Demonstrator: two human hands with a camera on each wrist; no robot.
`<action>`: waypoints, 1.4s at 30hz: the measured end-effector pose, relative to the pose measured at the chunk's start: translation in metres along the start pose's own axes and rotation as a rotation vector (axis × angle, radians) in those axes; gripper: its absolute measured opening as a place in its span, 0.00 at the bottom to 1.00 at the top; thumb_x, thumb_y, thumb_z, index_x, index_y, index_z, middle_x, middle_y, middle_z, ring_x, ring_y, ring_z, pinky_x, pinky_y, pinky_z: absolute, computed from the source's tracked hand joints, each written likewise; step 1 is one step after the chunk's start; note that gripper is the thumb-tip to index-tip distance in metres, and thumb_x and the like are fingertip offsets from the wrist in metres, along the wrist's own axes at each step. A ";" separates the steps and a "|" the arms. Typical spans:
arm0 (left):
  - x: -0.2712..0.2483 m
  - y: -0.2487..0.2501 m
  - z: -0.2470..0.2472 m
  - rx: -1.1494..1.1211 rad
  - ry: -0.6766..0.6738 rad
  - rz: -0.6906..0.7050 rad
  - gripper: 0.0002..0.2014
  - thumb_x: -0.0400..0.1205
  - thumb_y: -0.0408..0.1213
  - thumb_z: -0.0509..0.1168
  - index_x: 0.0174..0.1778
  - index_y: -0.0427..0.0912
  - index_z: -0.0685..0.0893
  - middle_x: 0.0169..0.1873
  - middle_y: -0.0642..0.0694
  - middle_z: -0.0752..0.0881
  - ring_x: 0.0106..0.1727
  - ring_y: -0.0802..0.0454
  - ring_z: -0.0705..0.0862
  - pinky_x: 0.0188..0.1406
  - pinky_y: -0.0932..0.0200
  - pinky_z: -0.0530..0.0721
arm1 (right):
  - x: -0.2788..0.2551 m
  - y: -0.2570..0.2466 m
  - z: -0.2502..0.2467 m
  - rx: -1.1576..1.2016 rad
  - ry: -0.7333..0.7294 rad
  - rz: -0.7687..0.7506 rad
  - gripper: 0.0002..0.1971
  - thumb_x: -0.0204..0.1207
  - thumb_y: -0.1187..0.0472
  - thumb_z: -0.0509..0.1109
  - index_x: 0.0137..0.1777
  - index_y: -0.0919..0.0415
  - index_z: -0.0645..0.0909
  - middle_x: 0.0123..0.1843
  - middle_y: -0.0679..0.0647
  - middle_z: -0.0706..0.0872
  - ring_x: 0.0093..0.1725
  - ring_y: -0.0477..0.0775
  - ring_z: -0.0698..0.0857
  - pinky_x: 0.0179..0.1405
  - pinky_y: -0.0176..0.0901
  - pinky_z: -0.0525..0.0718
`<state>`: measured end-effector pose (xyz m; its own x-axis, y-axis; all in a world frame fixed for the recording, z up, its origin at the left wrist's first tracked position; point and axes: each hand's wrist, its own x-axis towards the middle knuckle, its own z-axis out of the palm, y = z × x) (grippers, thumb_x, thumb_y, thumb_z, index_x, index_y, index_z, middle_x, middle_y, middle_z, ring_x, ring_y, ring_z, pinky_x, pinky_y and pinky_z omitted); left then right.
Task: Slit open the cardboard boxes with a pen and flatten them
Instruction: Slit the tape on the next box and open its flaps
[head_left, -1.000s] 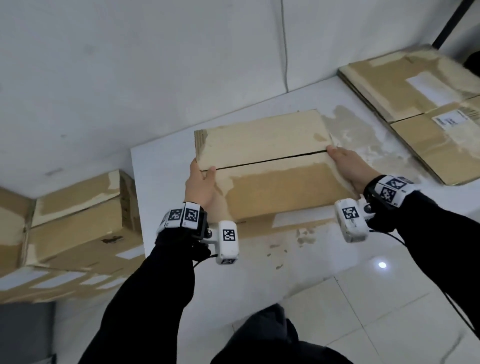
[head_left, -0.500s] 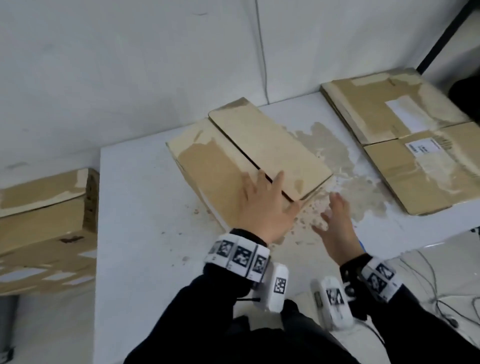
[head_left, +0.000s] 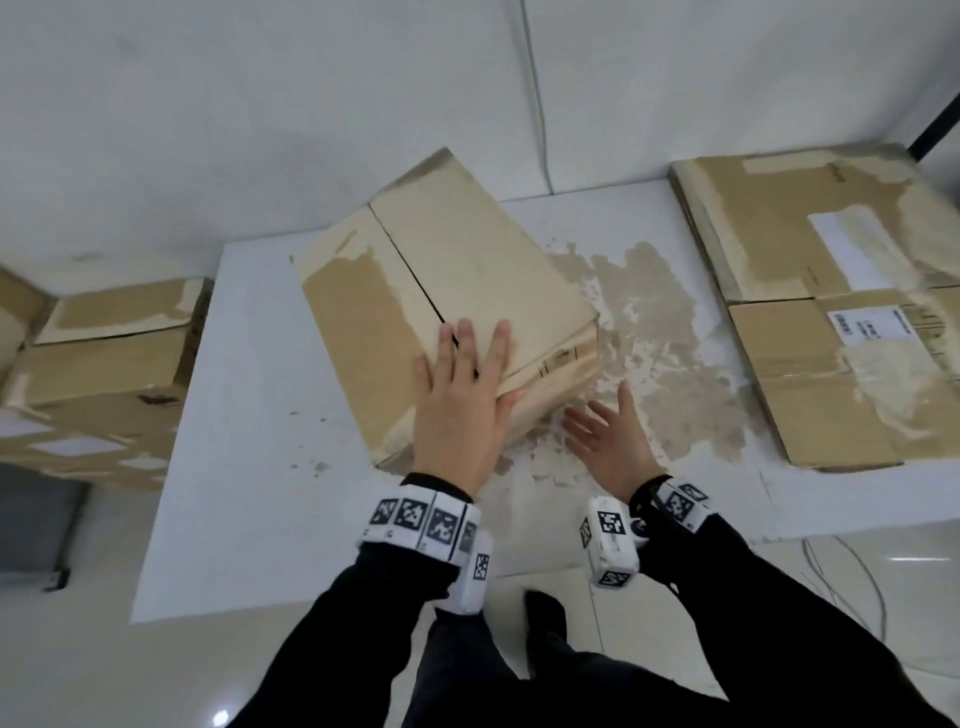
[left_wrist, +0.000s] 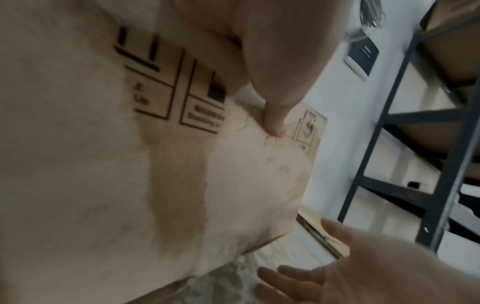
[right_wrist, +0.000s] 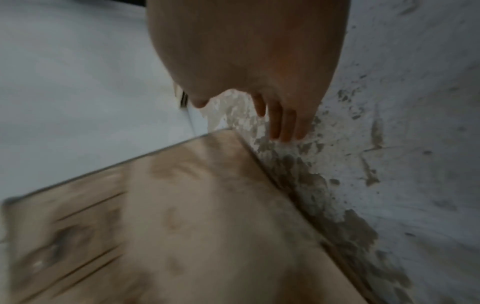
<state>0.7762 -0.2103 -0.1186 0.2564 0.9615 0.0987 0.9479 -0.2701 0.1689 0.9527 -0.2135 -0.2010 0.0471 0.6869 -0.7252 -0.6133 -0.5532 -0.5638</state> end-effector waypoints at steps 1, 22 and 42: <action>-0.003 -0.001 -0.003 -0.083 0.104 -0.003 0.31 0.87 0.54 0.48 0.84 0.49 0.47 0.82 0.35 0.55 0.84 0.37 0.52 0.80 0.34 0.56 | -0.006 -0.002 0.005 -0.031 -0.094 -0.021 0.42 0.73 0.28 0.54 0.81 0.55 0.62 0.72 0.55 0.77 0.72 0.58 0.75 0.74 0.58 0.69; -0.009 -0.042 -0.083 -0.699 0.370 -0.570 0.44 0.67 0.77 0.59 0.77 0.58 0.67 0.76 0.54 0.72 0.76 0.54 0.71 0.76 0.41 0.68 | -0.064 0.015 0.095 -1.359 -0.352 -1.276 0.39 0.73 0.42 0.69 0.81 0.41 0.55 0.83 0.44 0.58 0.74 0.50 0.61 0.73 0.52 0.66; -0.067 -0.176 -0.038 -1.031 0.221 -0.854 0.34 0.75 0.60 0.69 0.73 0.46 0.71 0.65 0.46 0.81 0.63 0.47 0.81 0.65 0.43 0.79 | -0.012 0.013 -0.040 -1.276 0.275 -0.565 0.07 0.85 0.61 0.58 0.54 0.65 0.74 0.40 0.61 0.84 0.34 0.61 0.80 0.32 0.50 0.79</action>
<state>0.5844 -0.2293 -0.1175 -0.4635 0.8447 -0.2676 0.1979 0.3931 0.8979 0.9753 -0.2477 -0.2157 0.2820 0.9249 -0.2551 0.6523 -0.3798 -0.6559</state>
